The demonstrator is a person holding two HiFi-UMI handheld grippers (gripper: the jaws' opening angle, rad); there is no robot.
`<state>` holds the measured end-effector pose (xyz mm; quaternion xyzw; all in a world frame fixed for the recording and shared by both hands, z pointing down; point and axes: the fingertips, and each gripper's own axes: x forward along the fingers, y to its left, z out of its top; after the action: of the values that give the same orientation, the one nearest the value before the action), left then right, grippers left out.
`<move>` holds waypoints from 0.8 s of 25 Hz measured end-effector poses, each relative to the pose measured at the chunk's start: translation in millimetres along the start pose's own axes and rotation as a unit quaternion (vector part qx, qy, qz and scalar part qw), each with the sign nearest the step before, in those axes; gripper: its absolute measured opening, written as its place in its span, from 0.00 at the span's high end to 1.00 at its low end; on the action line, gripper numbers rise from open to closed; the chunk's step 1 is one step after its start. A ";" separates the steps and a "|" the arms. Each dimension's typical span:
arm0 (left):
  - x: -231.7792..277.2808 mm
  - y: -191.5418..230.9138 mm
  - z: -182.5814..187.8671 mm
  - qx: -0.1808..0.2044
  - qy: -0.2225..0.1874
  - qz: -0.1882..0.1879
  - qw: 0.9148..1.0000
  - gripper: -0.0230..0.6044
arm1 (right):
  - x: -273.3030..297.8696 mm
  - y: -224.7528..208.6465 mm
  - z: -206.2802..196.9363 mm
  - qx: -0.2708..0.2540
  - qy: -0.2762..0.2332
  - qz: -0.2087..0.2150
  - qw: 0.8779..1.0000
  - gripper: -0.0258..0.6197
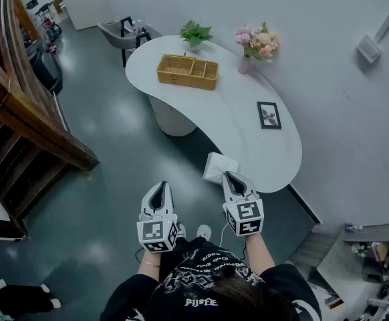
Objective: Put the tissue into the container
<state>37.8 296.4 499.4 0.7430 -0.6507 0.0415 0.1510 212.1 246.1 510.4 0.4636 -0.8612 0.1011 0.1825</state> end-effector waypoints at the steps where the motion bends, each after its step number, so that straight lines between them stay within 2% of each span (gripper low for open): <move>1: -3.8 -0.4 0.3 -0.001 -0.002 0.002 1.000 0.92 | -2.9 3.4 -0.9 -0.003 0.000 0.003 1.000 0.90; 7: -15.8 -9.8 4.5 0.004 -0.014 0.005 1.000 0.92 | -15.4 7.0 0.2 -0.008 -0.011 0.005 1.000 0.91; 12: -16.2 -25.8 4.6 0.009 -0.023 0.009 1.000 0.92 | -21.3 1.4 7.2 0.012 -0.032 0.035 0.999 0.91; 20: -0.7 -30.1 0.0 0.006 -0.025 0.013 1.000 0.92 | -5.0 -5.7 12.7 0.000 -0.036 0.048 0.998 0.90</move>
<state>67.2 300.4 494.2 0.7359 -0.6640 0.0282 0.1297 216.7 242.4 496.8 0.4251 -0.8885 0.0924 0.1462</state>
